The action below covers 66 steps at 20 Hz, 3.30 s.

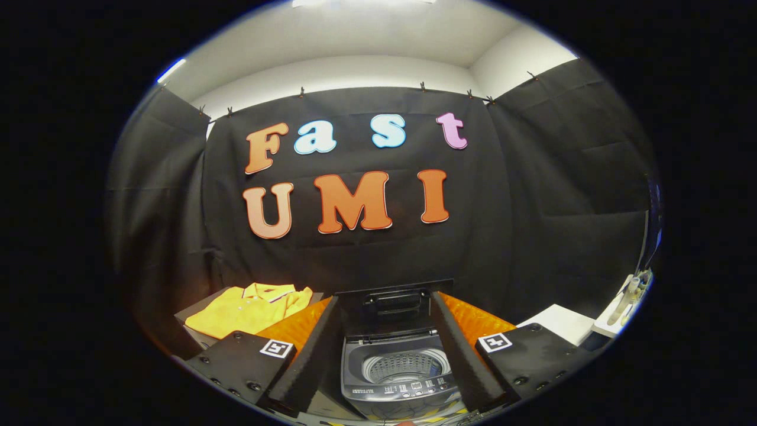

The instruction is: Put the clothes into the washing machine and then close the washing machine lid.

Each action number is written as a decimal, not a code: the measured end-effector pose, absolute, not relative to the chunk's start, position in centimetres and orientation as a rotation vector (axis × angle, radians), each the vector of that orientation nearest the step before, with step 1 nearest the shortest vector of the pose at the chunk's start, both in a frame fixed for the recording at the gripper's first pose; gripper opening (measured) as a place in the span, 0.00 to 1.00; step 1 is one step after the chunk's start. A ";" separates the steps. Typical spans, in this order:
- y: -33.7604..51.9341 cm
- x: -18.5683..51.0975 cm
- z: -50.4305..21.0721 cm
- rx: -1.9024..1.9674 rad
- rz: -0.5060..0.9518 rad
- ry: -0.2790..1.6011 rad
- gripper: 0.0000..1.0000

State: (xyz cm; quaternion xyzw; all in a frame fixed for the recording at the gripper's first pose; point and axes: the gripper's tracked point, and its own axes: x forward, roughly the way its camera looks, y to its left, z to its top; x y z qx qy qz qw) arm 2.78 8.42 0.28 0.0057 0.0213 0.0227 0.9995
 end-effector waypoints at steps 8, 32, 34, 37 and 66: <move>16.4 5.1 1.5 -0.006 0.076 0.047 0.98; 44.9 18.5 -10.9 -0.089 0.373 0.401 0.98; 45.7 19.0 -12.7 -0.116 0.368 0.440 0.98; 46.8 19.4 -15.0 -0.134 0.366 0.493 0.98; 47.5 18.9 -16.6 -0.176 0.530 0.457 0.08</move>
